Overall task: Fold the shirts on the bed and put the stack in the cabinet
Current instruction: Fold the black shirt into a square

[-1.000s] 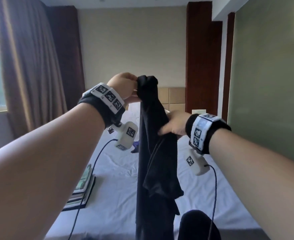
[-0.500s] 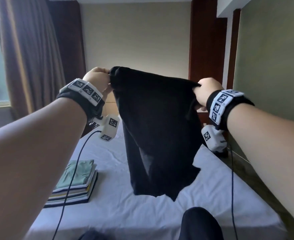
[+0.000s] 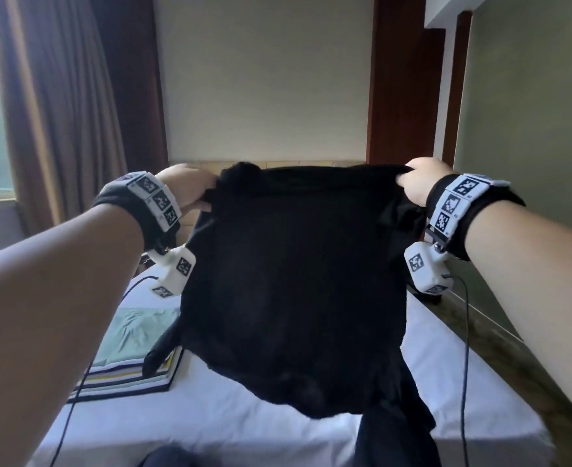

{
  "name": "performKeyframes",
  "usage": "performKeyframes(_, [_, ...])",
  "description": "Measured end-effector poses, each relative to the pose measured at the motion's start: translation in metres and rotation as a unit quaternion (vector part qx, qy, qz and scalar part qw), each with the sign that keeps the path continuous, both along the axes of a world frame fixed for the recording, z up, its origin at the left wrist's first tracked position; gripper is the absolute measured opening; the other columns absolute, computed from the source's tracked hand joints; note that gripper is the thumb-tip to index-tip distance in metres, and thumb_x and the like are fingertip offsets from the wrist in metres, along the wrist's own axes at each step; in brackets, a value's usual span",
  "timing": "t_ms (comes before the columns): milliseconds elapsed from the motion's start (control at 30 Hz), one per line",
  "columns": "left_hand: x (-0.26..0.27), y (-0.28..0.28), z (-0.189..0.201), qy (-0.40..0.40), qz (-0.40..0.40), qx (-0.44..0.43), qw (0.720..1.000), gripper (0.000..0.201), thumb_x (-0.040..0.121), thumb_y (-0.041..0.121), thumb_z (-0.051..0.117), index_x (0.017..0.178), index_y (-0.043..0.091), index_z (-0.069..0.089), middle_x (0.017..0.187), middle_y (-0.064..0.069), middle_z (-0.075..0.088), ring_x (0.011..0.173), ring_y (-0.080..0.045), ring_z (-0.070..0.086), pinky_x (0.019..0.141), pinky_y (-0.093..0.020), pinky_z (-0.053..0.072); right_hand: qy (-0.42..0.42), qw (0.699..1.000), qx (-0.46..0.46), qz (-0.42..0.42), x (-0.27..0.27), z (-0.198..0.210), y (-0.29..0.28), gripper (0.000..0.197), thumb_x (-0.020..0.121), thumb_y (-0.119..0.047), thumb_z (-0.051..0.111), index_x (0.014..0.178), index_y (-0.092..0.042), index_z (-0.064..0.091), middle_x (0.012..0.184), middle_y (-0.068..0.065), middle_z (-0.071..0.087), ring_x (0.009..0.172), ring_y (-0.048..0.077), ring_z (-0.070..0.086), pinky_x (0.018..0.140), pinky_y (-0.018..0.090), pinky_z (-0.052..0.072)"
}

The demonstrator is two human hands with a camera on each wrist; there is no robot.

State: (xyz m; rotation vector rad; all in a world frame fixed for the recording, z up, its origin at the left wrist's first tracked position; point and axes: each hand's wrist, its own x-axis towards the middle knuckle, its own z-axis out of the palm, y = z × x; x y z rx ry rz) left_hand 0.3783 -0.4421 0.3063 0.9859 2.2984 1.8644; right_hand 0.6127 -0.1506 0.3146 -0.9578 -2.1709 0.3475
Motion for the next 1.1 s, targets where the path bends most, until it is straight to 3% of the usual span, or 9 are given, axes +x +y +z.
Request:
performKeyframes(167, [-0.041, 0.013, -0.037, -0.034, -0.053, -0.247, 0.967, 0.039, 0.078, 0.024, 0.079, 0.113, 0.007, 0.073, 0.117, -0.014, 0.074, 0.116, -0.036, 0.067, 0.103, -0.047, 0.054, -0.121, 0.99, 0.025, 0.066, -0.019, -0.025, 0.011, 0.03, 0.104, -0.009, 0.044, 0.122, 0.009, 0.06, 0.122, 0.027, 0.064, 0.114, 0.042, 0.06, 0.086, 0.039, 0.048])
performKeyframes(267, [-0.06, 0.023, -0.058, -0.05, -0.084, -0.319, 0.943, 0.029, 0.097, 0.006, 0.061, 0.116, 0.024, 0.073, 0.11, -0.009, 0.075, 0.093, -0.031, 0.072, 0.071, -0.037, 0.06, -0.132, 0.984, 0.008, 0.117, -0.034, -0.046, 0.029, 0.027, 0.104, -0.017, 0.049, 0.124, -0.007, 0.063, 0.105, 0.012, 0.066, 0.101, 0.033, 0.063, 0.075, 0.033, 0.043])
performKeyframes(433, [-0.096, 0.04, -0.082, -0.15, -0.142, -0.278, 0.938, 0.046, 0.103, -0.002, 0.046, 0.114, 0.031, 0.076, 0.092, -0.005, 0.072, 0.063, -0.023, 0.067, 0.053, -0.03, 0.06, -0.072, 0.953, -0.175, 0.237, -0.057, -0.077, 0.064, 0.035, 0.101, -0.001, 0.047, 0.11, -0.029, 0.065, 0.08, -0.01, 0.069, 0.066, 0.005, 0.058, 0.052, 0.009, 0.04])
performKeyframes(533, [-0.12, 0.047, -0.099, -0.19, -0.145, -0.222, 0.945, 0.044, 0.097, -0.01, 0.045, 0.11, 0.017, 0.078, 0.1, -0.009, 0.072, 0.078, -0.025, 0.07, 0.071, -0.034, 0.065, 0.036, 0.889, -0.377, 0.256, -0.068, -0.1, 0.082, 0.03, 0.095, 0.0, 0.047, 0.1, -0.015, 0.072, 0.106, 0.014, 0.069, 0.078, 0.018, 0.067, 0.069, 0.024, 0.054])
performKeyframes(600, [-0.135, 0.052, -0.111, -0.234, -0.143, -0.174, 0.946, 0.023, 0.088, -0.001, 0.053, 0.101, 0.002, 0.072, 0.096, -0.015, 0.07, 0.075, -0.026, 0.071, 0.067, -0.034, 0.064, 0.088, 0.824, -0.498, 0.256, -0.077, -0.111, 0.091, 0.028, 0.089, -0.015, 0.049, 0.097, -0.007, 0.075, 0.102, 0.018, 0.071, 0.079, 0.027, 0.068, 0.075, 0.034, 0.057])
performKeyframes(667, [-0.151, 0.06, -0.122, -0.289, -0.142, -0.141, 0.936, 0.022, 0.077, 0.012, 0.061, 0.094, -0.001, 0.066, 0.09, -0.016, 0.067, 0.071, -0.029, 0.07, 0.066, -0.036, 0.064, 0.082, 0.812, -0.522, 0.249, -0.092, -0.122, 0.101, 0.033, 0.087, -0.021, 0.052, 0.099, -0.002, 0.076, 0.098, 0.02, 0.073, 0.077, 0.031, 0.069, 0.072, 0.038, 0.059])
performKeyframes(800, [-0.18, 0.086, -0.147, -0.251, -0.127, -0.226, 0.933, 0.007, 0.098, 0.003, 0.06, 0.098, 0.001, 0.067, 0.093, -0.016, 0.067, 0.077, -0.027, 0.07, 0.066, -0.033, 0.065, -0.031, 0.869, -0.428, 0.247, -0.133, -0.145, 0.132, 0.024, 0.094, -0.003, 0.061, 0.11, -0.015, 0.073, 0.107, 0.021, 0.07, 0.09, 0.031, 0.069, 0.081, 0.042, 0.059])
performKeyframes(967, [-0.223, 0.124, -0.18, -0.168, -0.103, -0.361, 0.911, 0.032, 0.089, -0.009, 0.07, 0.112, 0.012, 0.066, 0.111, -0.022, 0.067, 0.097, -0.033, 0.072, 0.073, -0.037, 0.064, -0.406, 0.889, -0.123, 0.175, -0.193, -0.16, 0.167, 0.022, 0.089, -0.027, 0.075, 0.109, -0.034, 0.07, 0.102, -0.008, 0.066, 0.104, 0.019, 0.061, 0.088, 0.029, 0.043])
performKeyframes(1100, [-0.246, 0.173, -0.159, 0.075, 0.019, -0.296, 0.952, 0.022, 0.088, 0.008, 0.073, 0.08, 0.028, 0.07, 0.088, -0.007, 0.072, 0.08, -0.028, 0.07, 0.077, -0.043, 0.063, -0.264, 0.96, -0.002, 0.09, -0.231, -0.141, 0.188, 0.02, 0.093, -0.016, 0.064, 0.109, -0.022, 0.074, 0.11, 0.002, 0.07, 0.097, 0.025, 0.061, 0.079, 0.031, 0.047])
